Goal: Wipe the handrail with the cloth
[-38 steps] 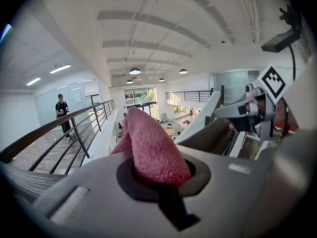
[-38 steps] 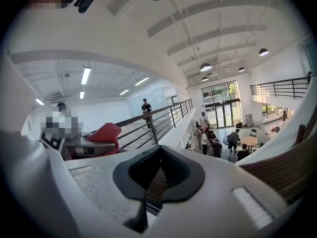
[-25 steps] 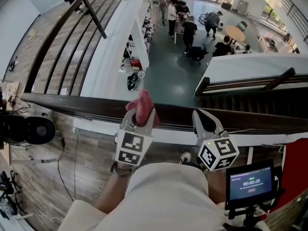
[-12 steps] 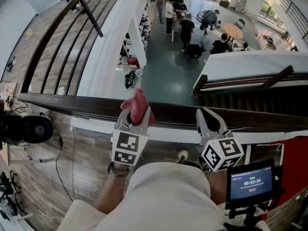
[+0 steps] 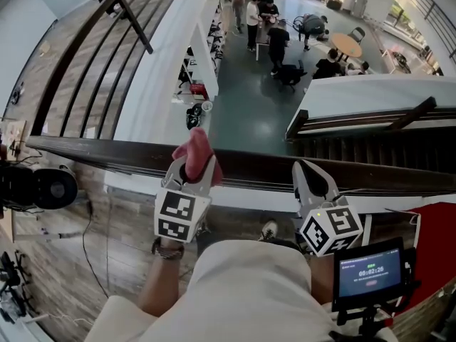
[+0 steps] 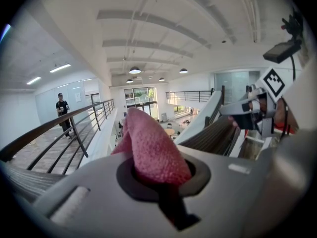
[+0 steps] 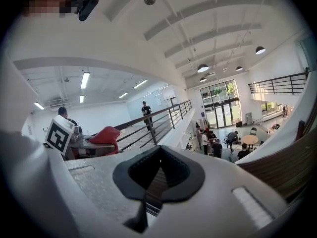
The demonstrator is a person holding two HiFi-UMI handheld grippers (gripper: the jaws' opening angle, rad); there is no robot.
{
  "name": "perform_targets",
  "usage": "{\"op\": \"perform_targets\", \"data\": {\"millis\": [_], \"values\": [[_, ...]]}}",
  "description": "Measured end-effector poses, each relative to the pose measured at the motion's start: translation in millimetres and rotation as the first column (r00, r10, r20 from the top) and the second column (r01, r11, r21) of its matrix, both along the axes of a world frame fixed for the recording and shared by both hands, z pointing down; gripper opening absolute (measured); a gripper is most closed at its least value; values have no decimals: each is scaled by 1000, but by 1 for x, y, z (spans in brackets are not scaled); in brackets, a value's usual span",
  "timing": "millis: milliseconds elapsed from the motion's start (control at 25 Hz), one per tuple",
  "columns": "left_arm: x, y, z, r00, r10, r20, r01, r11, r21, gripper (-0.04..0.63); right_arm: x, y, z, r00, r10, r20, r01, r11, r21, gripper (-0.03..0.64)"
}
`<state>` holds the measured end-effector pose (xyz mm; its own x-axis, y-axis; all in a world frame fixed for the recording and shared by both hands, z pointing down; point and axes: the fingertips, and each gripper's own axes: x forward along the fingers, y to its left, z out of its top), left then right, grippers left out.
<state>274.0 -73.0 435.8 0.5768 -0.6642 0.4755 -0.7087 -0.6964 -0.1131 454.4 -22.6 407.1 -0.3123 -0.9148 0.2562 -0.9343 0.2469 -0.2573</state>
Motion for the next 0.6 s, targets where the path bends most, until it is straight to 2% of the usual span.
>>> {"op": "perform_targets", "data": {"millis": [440,600], "values": [[3,2,-1,999,-34,16,33,999,37,32,8,6,4,1000,-4,-9,4,1000,9,3],[3,5,-4,998,-67,15,65,993,100,32,6,9,2,999,-22,-37,23,999,38,3]]}}
